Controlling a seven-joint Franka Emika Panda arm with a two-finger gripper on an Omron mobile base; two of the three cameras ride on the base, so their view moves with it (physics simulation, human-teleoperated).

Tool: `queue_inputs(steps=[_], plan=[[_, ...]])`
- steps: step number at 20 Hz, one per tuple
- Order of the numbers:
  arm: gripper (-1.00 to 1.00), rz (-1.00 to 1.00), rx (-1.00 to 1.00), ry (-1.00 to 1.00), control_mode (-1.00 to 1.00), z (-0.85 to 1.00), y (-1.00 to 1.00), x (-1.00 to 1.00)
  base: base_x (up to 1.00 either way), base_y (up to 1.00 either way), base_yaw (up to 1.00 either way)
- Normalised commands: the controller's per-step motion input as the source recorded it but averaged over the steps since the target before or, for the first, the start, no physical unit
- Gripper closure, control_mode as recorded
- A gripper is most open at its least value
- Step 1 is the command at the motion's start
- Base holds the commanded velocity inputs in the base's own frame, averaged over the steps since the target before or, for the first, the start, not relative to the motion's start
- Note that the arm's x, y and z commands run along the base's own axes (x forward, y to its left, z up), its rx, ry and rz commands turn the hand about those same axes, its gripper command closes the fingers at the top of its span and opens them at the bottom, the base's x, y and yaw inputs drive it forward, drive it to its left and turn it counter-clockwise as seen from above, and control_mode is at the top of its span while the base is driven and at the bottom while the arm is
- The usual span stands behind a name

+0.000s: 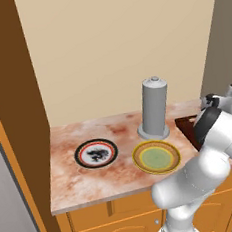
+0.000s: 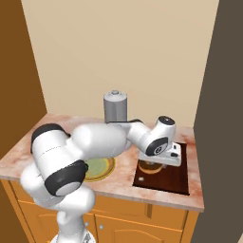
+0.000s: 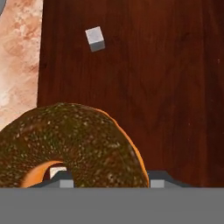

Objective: Move the dessert items from the plates to the tray.

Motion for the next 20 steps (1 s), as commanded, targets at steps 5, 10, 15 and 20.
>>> queue_inputs(steps=[5, 10, 15, 20], plan=[[1.0, 0.0, 0.0, 0.02, -1.0, -0.17, -0.25, 0.0, 0.0, 0.0, 0.0], [1.0, 0.0, 0.0, 0.0, -1.0, -0.04, -0.33, 0.0, 0.0, 0.0, 0.0], [1.0, 0.0, 0.0, 0.0, -1.0, -0.04, -0.2, 0.0, 0.0, 0.0, 0.0], [1.0, 0.0, 0.0, 0.0, -1.0, -0.2, 0.0, 0.0, 0.0, 0.0, 0.0]])
